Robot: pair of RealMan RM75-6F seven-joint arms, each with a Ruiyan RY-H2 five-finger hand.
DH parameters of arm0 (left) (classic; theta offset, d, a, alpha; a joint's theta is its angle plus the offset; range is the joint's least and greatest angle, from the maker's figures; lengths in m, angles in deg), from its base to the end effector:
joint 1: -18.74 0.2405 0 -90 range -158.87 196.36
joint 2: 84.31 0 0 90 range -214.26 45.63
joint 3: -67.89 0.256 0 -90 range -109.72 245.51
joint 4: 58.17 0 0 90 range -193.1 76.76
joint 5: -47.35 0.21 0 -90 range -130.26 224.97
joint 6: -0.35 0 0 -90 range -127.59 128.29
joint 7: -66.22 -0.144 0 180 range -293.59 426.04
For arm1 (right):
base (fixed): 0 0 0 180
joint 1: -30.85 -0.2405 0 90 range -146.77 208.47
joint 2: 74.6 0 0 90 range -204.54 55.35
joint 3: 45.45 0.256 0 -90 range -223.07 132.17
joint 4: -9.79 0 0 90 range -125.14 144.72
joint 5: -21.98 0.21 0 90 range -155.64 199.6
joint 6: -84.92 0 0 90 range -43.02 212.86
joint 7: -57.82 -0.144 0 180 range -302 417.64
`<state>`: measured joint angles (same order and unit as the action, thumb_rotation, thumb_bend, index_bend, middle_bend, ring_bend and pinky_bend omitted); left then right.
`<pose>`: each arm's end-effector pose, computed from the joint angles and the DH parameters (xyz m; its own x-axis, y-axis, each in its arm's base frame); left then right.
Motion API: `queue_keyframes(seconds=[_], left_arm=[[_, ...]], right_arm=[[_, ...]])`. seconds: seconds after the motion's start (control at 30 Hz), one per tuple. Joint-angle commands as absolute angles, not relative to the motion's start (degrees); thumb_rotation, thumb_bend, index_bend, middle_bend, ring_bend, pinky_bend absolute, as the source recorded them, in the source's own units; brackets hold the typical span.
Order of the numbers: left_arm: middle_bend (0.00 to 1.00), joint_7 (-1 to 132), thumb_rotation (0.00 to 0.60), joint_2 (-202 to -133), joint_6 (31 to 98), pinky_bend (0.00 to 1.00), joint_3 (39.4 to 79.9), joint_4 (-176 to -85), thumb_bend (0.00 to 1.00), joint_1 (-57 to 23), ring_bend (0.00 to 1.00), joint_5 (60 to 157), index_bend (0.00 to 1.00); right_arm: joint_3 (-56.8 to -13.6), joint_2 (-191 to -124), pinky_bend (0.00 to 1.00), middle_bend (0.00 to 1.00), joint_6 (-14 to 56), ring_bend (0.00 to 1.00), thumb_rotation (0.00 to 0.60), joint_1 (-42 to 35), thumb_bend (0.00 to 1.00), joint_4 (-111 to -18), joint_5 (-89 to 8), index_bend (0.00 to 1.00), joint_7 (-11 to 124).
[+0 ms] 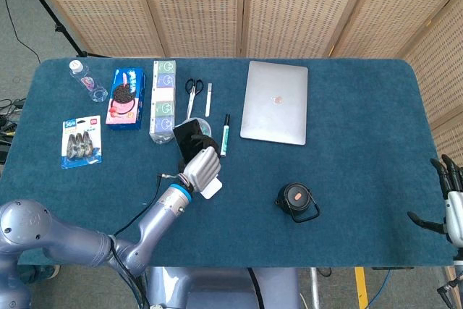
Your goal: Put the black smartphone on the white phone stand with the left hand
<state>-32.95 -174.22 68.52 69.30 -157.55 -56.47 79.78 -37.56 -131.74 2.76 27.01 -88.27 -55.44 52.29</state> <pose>-0.0202 0.3306 -0.0391 0.9255 -0.3717 -0.0722 -0.2466 -0.4472 -0.8598 -0.3159 -0.1913 0.2019 0.3027 0.0415 0.9522 -0.9462 0.1328 0.2950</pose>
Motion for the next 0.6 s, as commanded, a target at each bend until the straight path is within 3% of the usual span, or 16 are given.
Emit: queue_keyframes(seconds=[0.03, 0.6], left_arm=[[0.44, -32.77, 0.6, -174.81, 68.73, 0.44, 69.41, -157.19, 0.35, -56.7, 0.34, 79.81, 0.67], [0.44, -34.83, 0.6, -178.66, 71.28, 0.44, 70.27, -155.33, 0.31, -58.14, 0.34, 77.59, 0.67]], right_arm=[[-37.52, -131.67, 0.0, 0.0, 2.67, 0.0, 0.6, 27.05, 0.0, -88.33, -55.44, 0.0, 52.15], [-37.46, -130.93, 0.0, 0.0, 2.51, 0.0, 0.6, 27.21, 0.0, -88.65, -55.63, 0.0, 50.89]])
